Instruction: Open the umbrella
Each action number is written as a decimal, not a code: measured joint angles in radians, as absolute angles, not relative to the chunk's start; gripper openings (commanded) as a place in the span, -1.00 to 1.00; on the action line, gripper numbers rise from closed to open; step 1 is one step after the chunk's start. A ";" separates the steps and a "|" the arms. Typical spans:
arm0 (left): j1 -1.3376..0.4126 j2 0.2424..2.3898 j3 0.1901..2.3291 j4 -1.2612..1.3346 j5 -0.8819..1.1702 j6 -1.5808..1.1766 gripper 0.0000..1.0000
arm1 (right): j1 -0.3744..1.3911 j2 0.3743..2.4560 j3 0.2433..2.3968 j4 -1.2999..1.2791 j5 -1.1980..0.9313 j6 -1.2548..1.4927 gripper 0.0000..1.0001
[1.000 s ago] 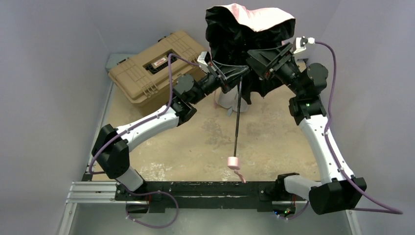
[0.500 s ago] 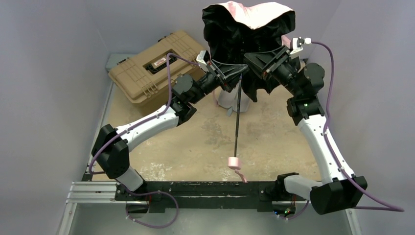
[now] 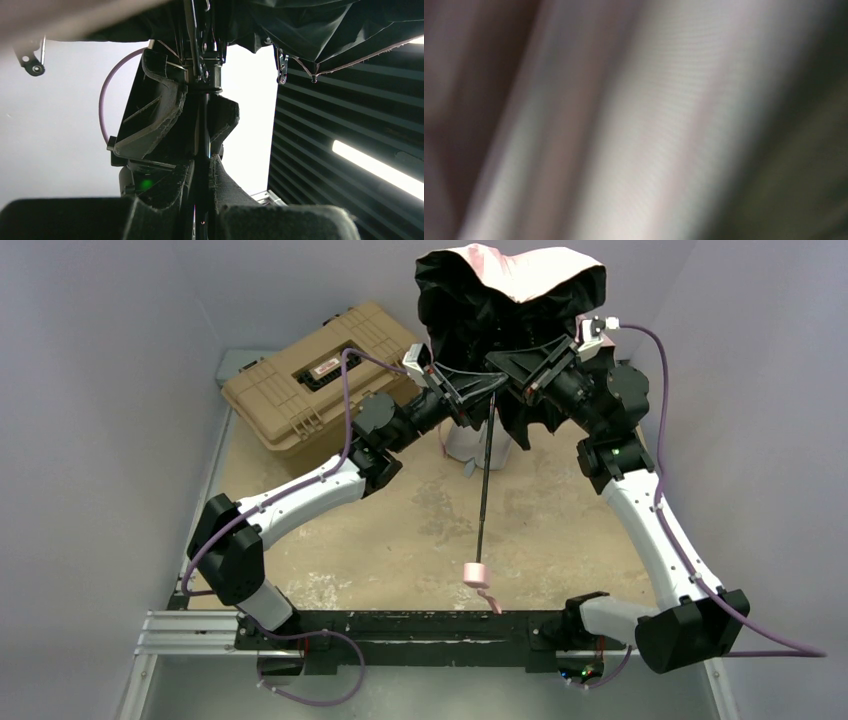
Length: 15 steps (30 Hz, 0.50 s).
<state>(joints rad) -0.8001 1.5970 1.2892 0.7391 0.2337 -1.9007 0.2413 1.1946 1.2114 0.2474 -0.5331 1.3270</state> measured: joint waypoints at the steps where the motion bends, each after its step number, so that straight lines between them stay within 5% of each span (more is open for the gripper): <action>1: -0.800 1.597 1.289 0.739 0.233 -1.900 -1.00 | 0.241 1.196 1.213 0.246 -0.533 1.325 -0.45; 15: -0.799 1.546 1.250 0.707 0.203 -1.874 -1.00 | 0.272 1.229 1.313 0.078 -0.474 1.304 -0.69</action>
